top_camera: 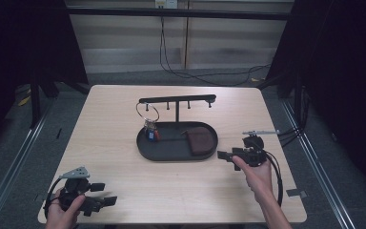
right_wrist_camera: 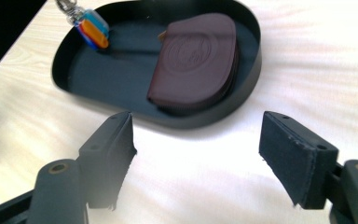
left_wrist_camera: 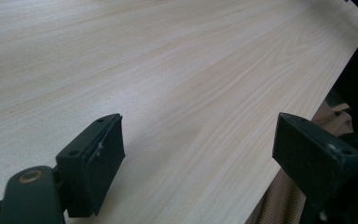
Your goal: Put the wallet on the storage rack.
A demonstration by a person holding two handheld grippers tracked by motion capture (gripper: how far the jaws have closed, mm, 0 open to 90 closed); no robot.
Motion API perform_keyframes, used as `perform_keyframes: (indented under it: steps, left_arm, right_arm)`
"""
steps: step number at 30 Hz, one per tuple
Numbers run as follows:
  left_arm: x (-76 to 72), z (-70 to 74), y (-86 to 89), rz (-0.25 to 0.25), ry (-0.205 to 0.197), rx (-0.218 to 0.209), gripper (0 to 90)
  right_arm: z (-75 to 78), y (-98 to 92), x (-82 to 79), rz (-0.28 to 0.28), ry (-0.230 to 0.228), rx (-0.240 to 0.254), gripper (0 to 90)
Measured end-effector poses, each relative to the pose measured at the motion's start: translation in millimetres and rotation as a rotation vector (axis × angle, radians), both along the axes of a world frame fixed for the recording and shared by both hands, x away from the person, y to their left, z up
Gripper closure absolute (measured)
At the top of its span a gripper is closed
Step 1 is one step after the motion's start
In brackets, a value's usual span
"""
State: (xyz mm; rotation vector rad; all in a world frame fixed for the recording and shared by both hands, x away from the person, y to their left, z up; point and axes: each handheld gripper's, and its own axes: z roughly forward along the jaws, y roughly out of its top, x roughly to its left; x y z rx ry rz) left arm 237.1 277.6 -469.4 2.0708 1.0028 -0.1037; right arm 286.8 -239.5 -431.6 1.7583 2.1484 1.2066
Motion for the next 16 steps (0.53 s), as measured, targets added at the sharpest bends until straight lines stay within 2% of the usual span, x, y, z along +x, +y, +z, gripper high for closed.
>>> perform_keyframes:
  steps: [2, 4, 7, 10, 11, 13, 16]
  left_arm:
    - [0.3, -0.2, -0.3, 0.003, 0.003, -0.002, 16.5]
    - [0.1, 0.4, -0.7, -0.001, 0.001, -0.004, 16.5]
    - [-0.7, 0.7, -0.4, -0.003, -0.002, -0.001, 16.5]
    - [0.8, -0.1, -2.1, -0.005, 0.001, 0.006, 16.6]
    - [0.9, -0.4, -3.4, -0.003, 0.004, 0.009, 16.5]
    - [1.2, -0.3, -4.3, -0.015, 0.004, 0.012, 16.5]
    - [1.4, -0.2, -3.5, -0.011, 0.003, 0.010, 16.6]
  right_arm:
    - [-0.7, -4.4, -10.0, -0.008, -0.010, -0.001, 26.2]
    - [-3.2, -7.3, -19.8, -0.018, -0.017, -0.032, 26.2]
    - [-9.5, -12.3, -34.2, -0.027, -0.022, -0.031, 26.1]
    - [-19.3, -17.3, -42.8, -0.022, 0.014, -0.013, 26.3]
    - [-21.1, -18.2, -44.9, -0.023, 0.022, -0.024, 26.3]
    - [-23.1, -20.0, -49.9, -0.032, 0.008, -0.048, 26.3]
    - [-28.0, -23.5, -58.3, -0.055, -0.026, -0.039, 26.4]
